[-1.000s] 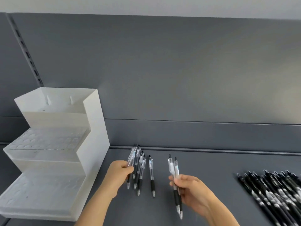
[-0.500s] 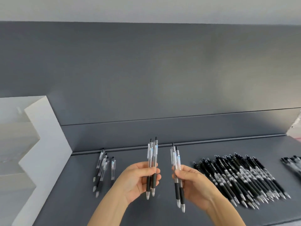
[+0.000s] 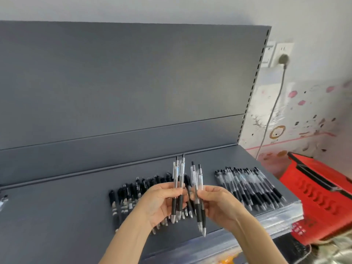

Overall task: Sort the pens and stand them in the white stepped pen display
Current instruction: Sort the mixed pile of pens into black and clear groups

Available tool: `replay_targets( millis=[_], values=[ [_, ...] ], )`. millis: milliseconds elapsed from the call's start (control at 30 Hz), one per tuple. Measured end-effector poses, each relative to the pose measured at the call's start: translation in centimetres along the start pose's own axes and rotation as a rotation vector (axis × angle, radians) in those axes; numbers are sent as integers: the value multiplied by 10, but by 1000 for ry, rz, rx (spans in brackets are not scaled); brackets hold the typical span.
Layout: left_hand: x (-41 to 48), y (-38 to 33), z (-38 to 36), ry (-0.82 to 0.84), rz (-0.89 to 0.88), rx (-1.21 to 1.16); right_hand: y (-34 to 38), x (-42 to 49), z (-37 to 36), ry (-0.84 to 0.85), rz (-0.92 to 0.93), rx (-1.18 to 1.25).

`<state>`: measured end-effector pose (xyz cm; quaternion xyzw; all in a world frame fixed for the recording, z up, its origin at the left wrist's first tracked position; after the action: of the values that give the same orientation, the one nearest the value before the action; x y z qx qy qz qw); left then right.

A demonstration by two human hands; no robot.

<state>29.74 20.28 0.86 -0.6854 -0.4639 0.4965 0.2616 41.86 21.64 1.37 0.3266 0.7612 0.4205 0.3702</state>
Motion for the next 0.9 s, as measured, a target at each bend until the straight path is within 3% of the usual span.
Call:
replay_targets(
  millis=[300, 467, 667, 800, 900],
  values=[
    [61, 40, -81, -199, -5, 227, 24, -33, 159, -286, -53, -204],
    [88, 47, -76, -337, -19, 393, 47, -23, 217, -497, -21, -656],
    [111, 38, -89, -486, -114, 808, 66, 11, 230, -598, -30, -1043],
    [115, 43, -93, -460, -72, 923, 60, 23, 233, -567, -70, -1082],
    [114, 44, -83, -448, -36, 800, 61, 18, 240, -548, -22, -936]
  ],
)
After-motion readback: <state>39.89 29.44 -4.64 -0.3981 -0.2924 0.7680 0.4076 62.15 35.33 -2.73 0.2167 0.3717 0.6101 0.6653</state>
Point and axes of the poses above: each hand's wrist, its own x-axis towards the middle knuckle, its own z-axis out of the back of the hand, y = z × x, the point moved 8 cm from there along x, towards the middle knuckle, and after that the axes turned 1 degree about z, right-handed, at the moved point
